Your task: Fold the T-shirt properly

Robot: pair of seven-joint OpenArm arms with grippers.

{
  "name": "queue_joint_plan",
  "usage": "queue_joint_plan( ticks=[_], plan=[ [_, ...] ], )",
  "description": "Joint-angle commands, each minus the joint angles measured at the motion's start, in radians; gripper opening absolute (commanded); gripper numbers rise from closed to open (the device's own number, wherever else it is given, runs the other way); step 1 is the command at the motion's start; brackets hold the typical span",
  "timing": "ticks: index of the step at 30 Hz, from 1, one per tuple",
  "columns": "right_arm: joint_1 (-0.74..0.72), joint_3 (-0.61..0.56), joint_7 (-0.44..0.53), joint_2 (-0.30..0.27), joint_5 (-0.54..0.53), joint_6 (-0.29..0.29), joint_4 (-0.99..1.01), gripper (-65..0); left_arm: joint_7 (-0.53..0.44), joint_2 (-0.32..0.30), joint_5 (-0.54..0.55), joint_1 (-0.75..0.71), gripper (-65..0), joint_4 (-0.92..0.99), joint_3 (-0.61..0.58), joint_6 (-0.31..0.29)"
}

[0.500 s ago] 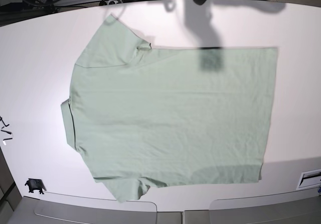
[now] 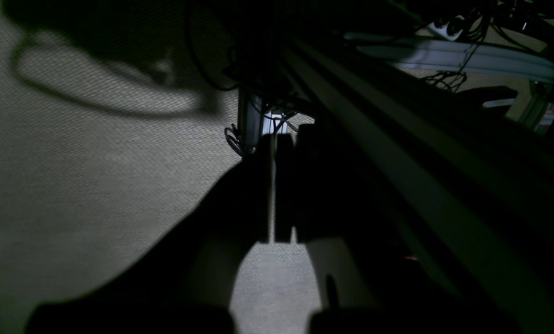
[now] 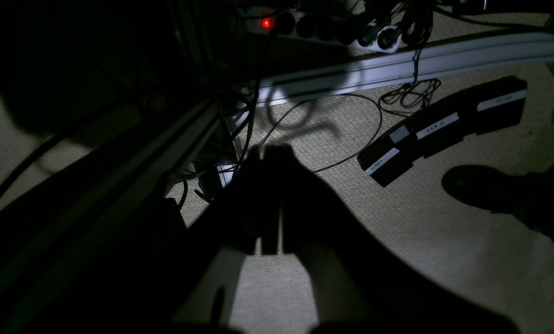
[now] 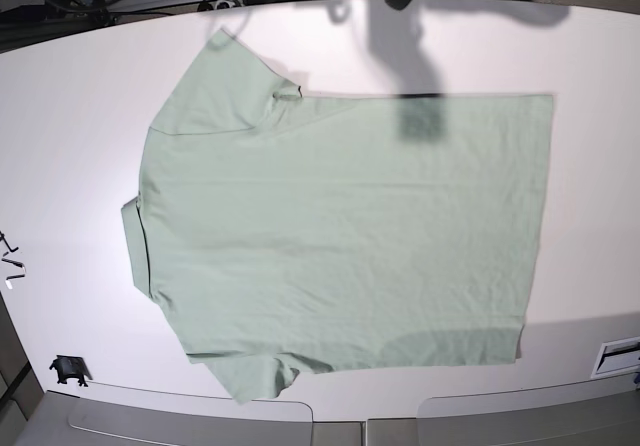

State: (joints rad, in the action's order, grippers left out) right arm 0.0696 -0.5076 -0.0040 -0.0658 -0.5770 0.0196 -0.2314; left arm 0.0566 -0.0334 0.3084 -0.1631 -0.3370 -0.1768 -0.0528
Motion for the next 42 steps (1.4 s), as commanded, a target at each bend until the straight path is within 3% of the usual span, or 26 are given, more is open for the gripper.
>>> queue_joint_plan(
  ticks=[1, 9, 12, 21, 28, 35, 42],
  plan=[
    [0.000, 0.003, 0.008, -0.001, 0.001, 0.000, -0.005, -65.0, -0.001, 0.000, -0.005, -0.006, -65.0, -0.006, 0.000, -0.004],
    [0.000, 0.003, 0.008, -0.001, 0.002, 0.002, -0.005, -65.0, -0.004, 0.000, -0.005, -0.008, -65.0, -0.006, 0.000, -0.004],
    [0.003, 0.004, 0.008, -0.004, 0.001, 0.035, -0.005, -65.0, -0.021, -0.002, -0.005, -0.024, -65.0, -0.011, 0.000, -0.004],
    [0.127, 0.005, 0.031, -0.105, 0.001, 0.044, -0.126, -65.0, -0.080, -0.054, -0.002, -0.202, -65.0, -0.175, 0.000, -0.001],
    [0.365, 0.019, 0.019, -0.240, 0.001, 0.043, -0.411, -65.0, -0.081, -0.151, -0.001, -0.462, -65.0, -0.489, 0.001, 0.000],
    [0.700, 0.192, 0.013, -0.370, 0.000, 0.030, -0.812, -65.0, -0.086, -0.218, 0.045, -0.785, -65.0, -0.958, 0.133, -0.006],
    [1.017, 0.456, 0.013, -0.472, -0.007, -0.031, -1.269, -65.0, 0.017, -0.299, 0.091, -1.005, -65.0, -1.377, 0.347, -0.122]
  ],
)
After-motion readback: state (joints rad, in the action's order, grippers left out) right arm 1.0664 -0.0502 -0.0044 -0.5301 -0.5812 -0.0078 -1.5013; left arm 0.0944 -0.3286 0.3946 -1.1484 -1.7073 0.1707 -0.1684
